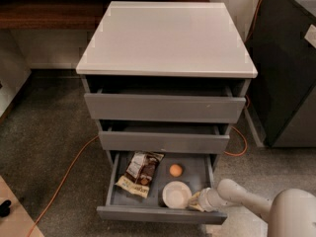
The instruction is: Pick orange from bottom drawer and place on counter
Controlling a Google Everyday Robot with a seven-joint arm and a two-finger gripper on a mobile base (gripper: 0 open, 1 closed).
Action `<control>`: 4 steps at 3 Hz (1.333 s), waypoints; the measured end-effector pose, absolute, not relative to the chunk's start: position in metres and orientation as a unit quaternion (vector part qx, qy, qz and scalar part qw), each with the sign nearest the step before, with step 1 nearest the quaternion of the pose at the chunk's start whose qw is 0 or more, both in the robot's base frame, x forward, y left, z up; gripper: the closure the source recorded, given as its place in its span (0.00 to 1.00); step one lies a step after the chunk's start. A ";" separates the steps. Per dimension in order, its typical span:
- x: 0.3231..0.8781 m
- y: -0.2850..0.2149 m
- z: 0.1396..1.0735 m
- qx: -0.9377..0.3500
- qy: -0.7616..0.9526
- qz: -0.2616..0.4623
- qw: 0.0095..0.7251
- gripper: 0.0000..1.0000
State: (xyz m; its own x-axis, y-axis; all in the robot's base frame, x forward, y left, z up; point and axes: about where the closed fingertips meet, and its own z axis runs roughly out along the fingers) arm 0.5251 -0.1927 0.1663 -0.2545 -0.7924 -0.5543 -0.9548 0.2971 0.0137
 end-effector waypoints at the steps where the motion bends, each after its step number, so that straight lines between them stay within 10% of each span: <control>1: 0.508 -0.193 0.164 -0.560 0.775 0.189 0.224 1.00; 4: 0.478 -0.184 0.176 -0.563 0.769 0.199 0.230 1.00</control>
Offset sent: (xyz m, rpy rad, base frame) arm -0.0357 -0.0040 -0.0036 0.0271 0.0407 -0.0124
